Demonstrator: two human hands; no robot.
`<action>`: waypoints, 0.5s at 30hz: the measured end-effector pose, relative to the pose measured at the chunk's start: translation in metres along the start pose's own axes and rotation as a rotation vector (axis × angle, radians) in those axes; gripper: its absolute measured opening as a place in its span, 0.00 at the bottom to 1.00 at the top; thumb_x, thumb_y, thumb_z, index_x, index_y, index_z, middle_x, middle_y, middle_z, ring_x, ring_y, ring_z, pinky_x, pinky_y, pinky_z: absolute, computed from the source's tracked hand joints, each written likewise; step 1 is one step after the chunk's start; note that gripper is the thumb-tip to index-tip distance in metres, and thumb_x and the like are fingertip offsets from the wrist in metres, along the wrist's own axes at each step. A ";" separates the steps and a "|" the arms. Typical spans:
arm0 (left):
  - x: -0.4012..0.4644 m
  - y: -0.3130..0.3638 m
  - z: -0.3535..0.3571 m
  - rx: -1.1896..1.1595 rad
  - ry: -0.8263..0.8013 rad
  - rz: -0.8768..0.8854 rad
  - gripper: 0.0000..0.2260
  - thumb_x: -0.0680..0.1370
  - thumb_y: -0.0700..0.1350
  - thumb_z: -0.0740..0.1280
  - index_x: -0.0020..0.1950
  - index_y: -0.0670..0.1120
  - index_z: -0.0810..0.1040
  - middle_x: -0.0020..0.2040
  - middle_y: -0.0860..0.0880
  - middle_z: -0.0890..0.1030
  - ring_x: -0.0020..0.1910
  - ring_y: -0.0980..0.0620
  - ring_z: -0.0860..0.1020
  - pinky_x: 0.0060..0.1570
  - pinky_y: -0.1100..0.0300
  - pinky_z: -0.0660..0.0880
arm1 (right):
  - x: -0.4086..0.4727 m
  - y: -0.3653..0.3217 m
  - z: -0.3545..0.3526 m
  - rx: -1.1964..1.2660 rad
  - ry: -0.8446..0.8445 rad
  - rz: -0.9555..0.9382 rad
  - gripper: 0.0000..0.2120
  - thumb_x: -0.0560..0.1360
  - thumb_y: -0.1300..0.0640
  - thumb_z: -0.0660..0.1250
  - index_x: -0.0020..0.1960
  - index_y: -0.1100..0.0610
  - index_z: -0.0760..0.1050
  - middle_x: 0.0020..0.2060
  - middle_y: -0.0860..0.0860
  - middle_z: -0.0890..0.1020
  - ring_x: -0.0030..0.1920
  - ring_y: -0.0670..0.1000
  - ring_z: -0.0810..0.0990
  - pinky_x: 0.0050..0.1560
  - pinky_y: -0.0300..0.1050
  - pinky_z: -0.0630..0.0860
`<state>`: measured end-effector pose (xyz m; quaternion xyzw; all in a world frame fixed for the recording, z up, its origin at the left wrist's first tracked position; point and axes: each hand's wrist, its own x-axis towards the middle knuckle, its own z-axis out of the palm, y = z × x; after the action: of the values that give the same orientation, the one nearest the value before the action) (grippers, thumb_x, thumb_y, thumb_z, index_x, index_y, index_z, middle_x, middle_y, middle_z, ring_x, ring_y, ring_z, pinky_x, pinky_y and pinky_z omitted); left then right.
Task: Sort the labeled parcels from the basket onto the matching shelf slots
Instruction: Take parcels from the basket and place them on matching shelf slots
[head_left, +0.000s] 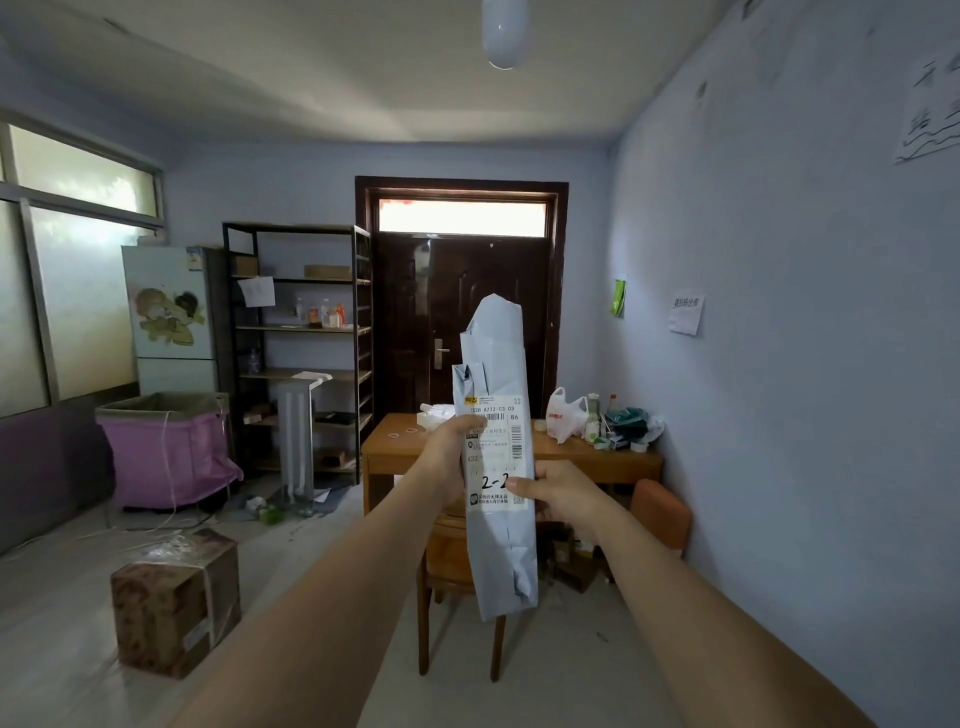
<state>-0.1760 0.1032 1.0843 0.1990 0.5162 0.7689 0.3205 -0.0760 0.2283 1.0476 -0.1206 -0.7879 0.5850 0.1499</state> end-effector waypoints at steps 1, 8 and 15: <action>0.000 -0.001 0.001 0.008 0.001 0.001 0.08 0.78 0.41 0.63 0.55 0.41 0.77 0.50 0.43 0.83 0.47 0.43 0.81 0.42 0.50 0.77 | -0.001 0.001 -0.001 0.003 0.002 0.003 0.06 0.75 0.57 0.69 0.50 0.51 0.80 0.48 0.46 0.85 0.51 0.48 0.83 0.54 0.47 0.79; 0.000 -0.007 0.014 0.035 -0.013 0.001 0.08 0.78 0.42 0.62 0.54 0.42 0.77 0.48 0.43 0.83 0.47 0.43 0.81 0.47 0.48 0.77 | -0.010 0.005 -0.010 0.028 0.017 0.016 0.06 0.75 0.57 0.68 0.50 0.51 0.80 0.49 0.47 0.85 0.53 0.49 0.82 0.58 0.50 0.77; -0.006 -0.019 0.033 0.063 -0.099 0.027 0.09 0.79 0.41 0.60 0.57 0.42 0.75 0.50 0.42 0.82 0.48 0.43 0.81 0.45 0.49 0.78 | -0.025 0.015 -0.024 0.139 0.071 -0.003 0.07 0.76 0.58 0.67 0.53 0.52 0.79 0.53 0.51 0.84 0.55 0.52 0.82 0.61 0.54 0.76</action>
<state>-0.1453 0.1255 1.0800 0.2537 0.5208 0.7458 0.3288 -0.0436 0.2445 1.0369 -0.1295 -0.7396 0.6335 0.1869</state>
